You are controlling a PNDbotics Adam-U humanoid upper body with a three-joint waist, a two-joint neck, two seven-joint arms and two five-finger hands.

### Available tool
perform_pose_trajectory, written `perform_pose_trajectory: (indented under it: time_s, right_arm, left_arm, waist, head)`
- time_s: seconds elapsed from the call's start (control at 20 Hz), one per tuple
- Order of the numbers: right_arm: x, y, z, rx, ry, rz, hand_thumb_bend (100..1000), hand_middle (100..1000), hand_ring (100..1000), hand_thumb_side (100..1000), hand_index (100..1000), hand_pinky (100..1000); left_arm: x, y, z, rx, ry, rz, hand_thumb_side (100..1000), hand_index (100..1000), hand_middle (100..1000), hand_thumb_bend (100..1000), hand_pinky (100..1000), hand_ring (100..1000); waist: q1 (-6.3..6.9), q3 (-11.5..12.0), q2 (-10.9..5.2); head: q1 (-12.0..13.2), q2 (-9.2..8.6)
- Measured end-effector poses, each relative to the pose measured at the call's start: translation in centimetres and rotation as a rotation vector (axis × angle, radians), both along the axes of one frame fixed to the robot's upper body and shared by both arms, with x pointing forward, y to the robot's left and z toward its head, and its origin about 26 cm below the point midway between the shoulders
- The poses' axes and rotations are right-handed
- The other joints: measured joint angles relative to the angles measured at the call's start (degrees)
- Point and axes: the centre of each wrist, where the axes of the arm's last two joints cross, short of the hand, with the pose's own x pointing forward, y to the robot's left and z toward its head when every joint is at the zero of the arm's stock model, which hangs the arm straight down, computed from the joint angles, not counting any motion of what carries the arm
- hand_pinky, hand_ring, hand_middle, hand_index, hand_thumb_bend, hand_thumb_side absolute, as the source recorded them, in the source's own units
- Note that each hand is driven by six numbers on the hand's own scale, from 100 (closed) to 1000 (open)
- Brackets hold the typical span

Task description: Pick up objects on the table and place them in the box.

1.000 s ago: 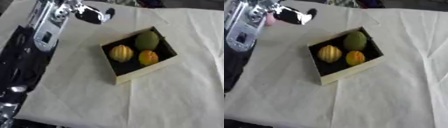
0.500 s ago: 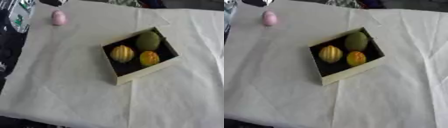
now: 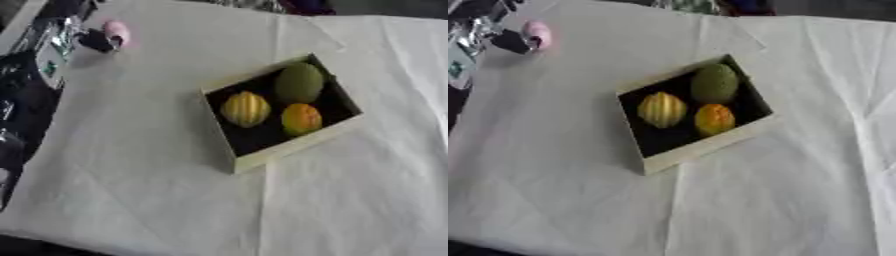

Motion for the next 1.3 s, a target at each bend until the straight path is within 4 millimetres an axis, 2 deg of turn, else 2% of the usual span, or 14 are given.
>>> perform_pose_trajectory:
  time_s: [0.05,0.1,0.15,0.25,0.35,0.5,0.65,0.8,0.95,1.1,1.3]
  right_arm:
    - [0.0,0.0,0.0,-0.002,0.002,0.002,100,689,758,682,769,910]
    - [0.0,0.1,-0.1,-0.002,0.004,0.004,100,689,758,683,769,910]
    - [0.0,0.2,-0.2,-0.002,0.006,0.006,100,689,758,683,769,910]
    - [0.1,0.2,-0.2,-0.004,0.008,0.006,100,689,758,684,769,910]
    - [0.1,0.3,-0.1,-0.004,0.008,0.009,100,690,758,684,770,910]
    - [0.1,0.5,-0.2,-0.001,0.011,0.013,100,690,758,683,770,910]
    - [0.1,0.4,-0.4,-0.001,0.016,0.011,100,689,759,681,770,909]
    - [0.0,0.3,-0.5,-0.001,0.020,0.008,100,689,759,679,770,909]
    - [0.0,0.3,-0.6,0.000,0.023,0.006,100,689,759,675,770,909]
    - [-0.1,0.2,-0.7,0.003,0.021,0.001,100,689,760,673,771,909]
    - [-0.1,0.1,-0.8,0.005,0.023,-0.002,100,689,760,672,771,909]
  left_arm:
    - [0.0,0.1,-0.1,-0.004,-0.001,0.011,189,881,743,371,790,818]
    - [0.1,0.2,-0.3,-0.007,-0.002,0.021,173,856,732,318,782,809]
    - [0.1,0.3,-0.4,-0.009,-0.003,0.028,153,805,702,264,756,785]
    - [0.1,0.4,-0.4,-0.018,-0.015,0.037,100,702,636,211,701,730]
    - [0.1,0.4,-0.5,-0.025,-0.030,0.038,100,620,606,159,678,699]
    - [0.1,0.4,-0.4,-0.026,-0.057,0.028,100,586,590,110,664,680]
    - [-0.1,-0.4,0.6,0.002,-0.113,-0.026,100,565,585,116,664,670]
    - [-0.8,-2.4,2.8,0.075,-0.201,-0.143,100,565,588,171,663,675]
    - [-2.5,-5.4,5.4,0.175,-0.301,-0.300,100,568,591,220,663,679]
    - [-5.4,-9.2,7.7,0.267,-0.393,-0.487,100,569,586,216,662,675]
    - [-10.1,-14.1,9.4,0.318,-0.466,-0.746,100,572,585,224,662,673]
  waist:
    - [0.00,-0.01,0.09]
    - [0.00,-0.03,0.26]
    - [0.00,-0.07,0.49]
    - [0.00,-0.11,0.63]
    - [0.00,-0.10,0.63]
    - [0.00,-0.03,0.63]
    - [0.00,0.37,0.63]
    - [-0.02,0.83,0.61]
    - [-0.02,1.25,0.56]
    - [-0.02,1.60,0.40]
    - [0.00,1.99,-0.70]
  head:
    - [0.35,-0.14]
    - [0.60,-0.22]
    - [0.81,-0.36]
    - [1.03,-0.63]
    - [1.05,-0.64]
    - [1.02,-0.64]
    - [0.79,-0.61]
    - [0.14,-0.47]
    - [-0.67,-0.05]
    - [-1.22,0.09]
    - [-1.92,0.59]
